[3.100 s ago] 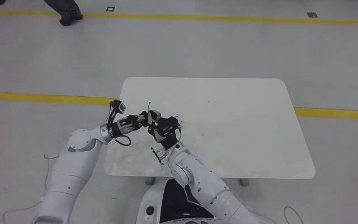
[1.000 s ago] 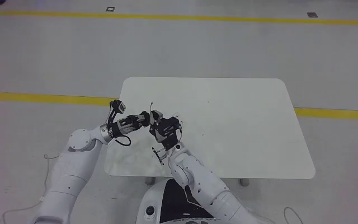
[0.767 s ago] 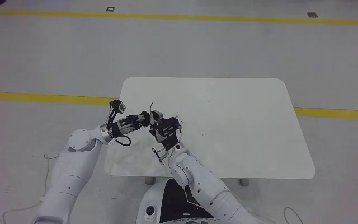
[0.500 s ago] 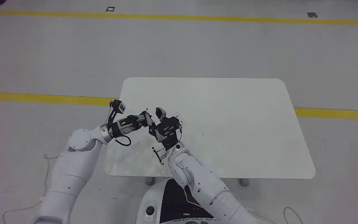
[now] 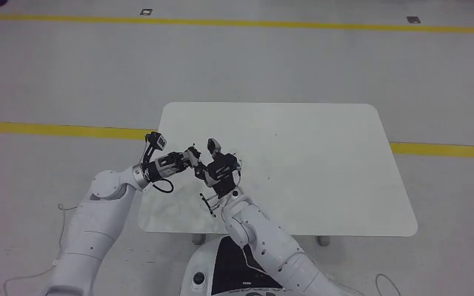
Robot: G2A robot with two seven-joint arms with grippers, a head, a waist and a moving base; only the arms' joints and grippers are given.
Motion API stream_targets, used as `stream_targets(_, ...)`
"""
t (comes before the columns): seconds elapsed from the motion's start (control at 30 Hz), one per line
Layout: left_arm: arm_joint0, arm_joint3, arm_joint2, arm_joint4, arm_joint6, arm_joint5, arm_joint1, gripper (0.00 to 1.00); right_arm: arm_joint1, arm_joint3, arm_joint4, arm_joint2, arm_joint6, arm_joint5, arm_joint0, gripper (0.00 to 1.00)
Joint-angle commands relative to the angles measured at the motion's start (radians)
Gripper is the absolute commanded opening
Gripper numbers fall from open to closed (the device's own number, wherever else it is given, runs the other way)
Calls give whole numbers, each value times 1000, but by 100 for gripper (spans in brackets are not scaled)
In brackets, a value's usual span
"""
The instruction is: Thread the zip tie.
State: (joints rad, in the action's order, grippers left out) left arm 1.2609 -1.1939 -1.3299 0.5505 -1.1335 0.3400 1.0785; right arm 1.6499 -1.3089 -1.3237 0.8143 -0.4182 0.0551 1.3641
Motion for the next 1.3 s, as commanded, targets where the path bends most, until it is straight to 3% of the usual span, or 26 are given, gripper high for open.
stream_targets(0.0, 0, 0, 0, 0, 0, 0, 0, 0, 0, -1, -2, -1, 2, -1, -1, 38)
stream_targets(0.2, 0, 0, 0, 0, 0, 0, 0, 0, 2, 6, -3, -2, 6, 4, -8, 21)
stream_targets(0.53, 0, 0, 0, 0, 0, 0, 0, 0, 6, 22, 2, -3, 12, 14, -18, 16)
stream_targets(0.57, 0, 0, 0, 0, 0, 0, 0, 0, 6, 23, 3, -2, 12, 15, -19, 12)
stream_targets(0.6, 0, 0, 0, 0, 0, 0, 0, 0, 6, 23, 2, -2, 11, 16, -19, 0)
stream_targets(1.27, 0, 0, 0, 0, 0, 0, 0, 0, 10, 45, -3, -3, 11, 31, -21, 0)
